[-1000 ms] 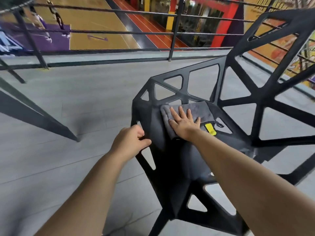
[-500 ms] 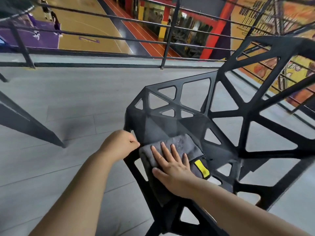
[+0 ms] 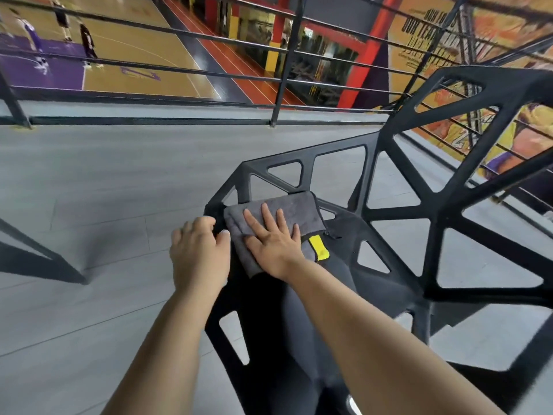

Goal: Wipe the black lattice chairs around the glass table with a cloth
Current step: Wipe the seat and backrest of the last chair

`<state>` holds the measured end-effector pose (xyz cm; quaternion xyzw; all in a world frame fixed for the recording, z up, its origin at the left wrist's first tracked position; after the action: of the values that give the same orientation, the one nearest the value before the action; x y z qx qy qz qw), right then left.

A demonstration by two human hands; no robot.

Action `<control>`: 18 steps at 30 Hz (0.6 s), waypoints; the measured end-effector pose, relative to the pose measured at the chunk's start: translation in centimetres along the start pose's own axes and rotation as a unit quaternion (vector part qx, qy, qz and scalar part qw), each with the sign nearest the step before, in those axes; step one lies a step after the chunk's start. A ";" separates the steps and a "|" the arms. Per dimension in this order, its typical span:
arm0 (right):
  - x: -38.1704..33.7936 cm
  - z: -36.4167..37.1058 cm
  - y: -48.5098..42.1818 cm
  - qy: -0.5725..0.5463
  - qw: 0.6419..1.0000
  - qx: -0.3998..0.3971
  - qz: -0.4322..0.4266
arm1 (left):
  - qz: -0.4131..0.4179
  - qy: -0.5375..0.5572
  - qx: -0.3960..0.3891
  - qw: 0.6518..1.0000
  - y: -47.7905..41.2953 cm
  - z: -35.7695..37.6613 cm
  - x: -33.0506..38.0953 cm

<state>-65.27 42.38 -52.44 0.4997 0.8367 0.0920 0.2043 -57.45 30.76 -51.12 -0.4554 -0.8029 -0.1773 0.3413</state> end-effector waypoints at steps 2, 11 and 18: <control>2.4 0.3 0.7 0.019 1.000 0.007 -0.005 | 0.056 -0.024 -0.009 0.998 0.4 2.2 0.9; 16.6 -2.7 3.3 0.092 0.973 0.036 0.211 | 0.028 -0.072 -0.045 0.996 -0.1 4.1 0.2; 7.8 -0.1 2.3 0.024 0.989 0.022 0.143 | 0.051 0.061 0.041 0.996 0.2 3.9 0.0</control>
<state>-66.71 50.30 -53.49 0.6161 0.7634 0.1138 0.1573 -58.77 33.13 -53.88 -0.4699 -0.7630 -0.1540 0.4162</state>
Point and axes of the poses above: each hand's wrist, its own y-axis away from the middle knuckle, its own z-axis out of the palm, x = y × z, the point moved 2 cm from there along -y, towards the middle knuckle, and after that the axes turned 10 degrees about -x, right-handed, at the moved point
